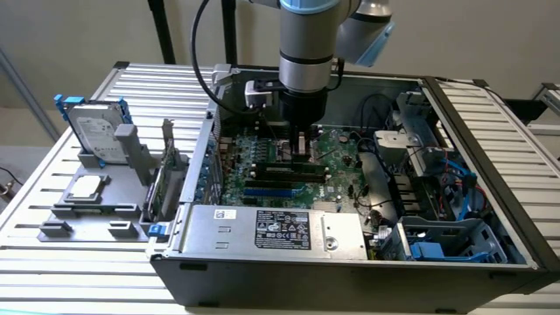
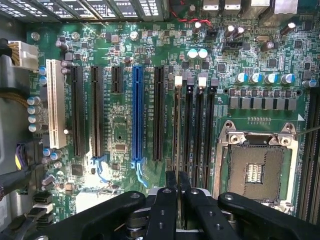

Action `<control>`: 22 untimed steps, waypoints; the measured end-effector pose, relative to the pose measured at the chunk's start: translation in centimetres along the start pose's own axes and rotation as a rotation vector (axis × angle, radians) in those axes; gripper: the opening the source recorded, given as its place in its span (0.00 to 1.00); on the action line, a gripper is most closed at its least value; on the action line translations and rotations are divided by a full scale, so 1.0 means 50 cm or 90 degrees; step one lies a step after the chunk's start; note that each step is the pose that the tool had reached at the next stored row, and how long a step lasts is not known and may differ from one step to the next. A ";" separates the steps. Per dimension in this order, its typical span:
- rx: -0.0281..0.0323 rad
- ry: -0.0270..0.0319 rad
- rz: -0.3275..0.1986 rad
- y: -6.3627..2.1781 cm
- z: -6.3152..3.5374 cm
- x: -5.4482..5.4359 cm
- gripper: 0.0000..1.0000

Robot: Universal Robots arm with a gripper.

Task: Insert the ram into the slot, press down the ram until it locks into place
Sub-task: 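Insert the ram into the slot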

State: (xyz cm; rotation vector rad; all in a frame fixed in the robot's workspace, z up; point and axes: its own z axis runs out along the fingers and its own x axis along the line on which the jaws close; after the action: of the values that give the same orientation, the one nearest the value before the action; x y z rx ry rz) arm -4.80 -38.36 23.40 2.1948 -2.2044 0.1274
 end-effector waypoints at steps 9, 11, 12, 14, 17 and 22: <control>0.0000 -0.0001 0.001 -0.001 0.002 0.000 0.13; 0.0000 -0.0001 0.001 -0.002 0.002 0.000 0.13; 0.0000 -0.0001 0.001 -0.002 0.002 0.000 0.13; 0.0000 -0.0001 0.002 -0.002 0.002 -0.001 0.13; -0.0001 -0.0001 0.003 -0.002 0.003 -0.001 0.13; -0.0002 0.0000 0.004 -0.003 0.005 -0.001 0.13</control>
State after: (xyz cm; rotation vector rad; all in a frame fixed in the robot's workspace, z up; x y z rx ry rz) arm -4.65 -38.35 23.13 2.1881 -2.2111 0.1272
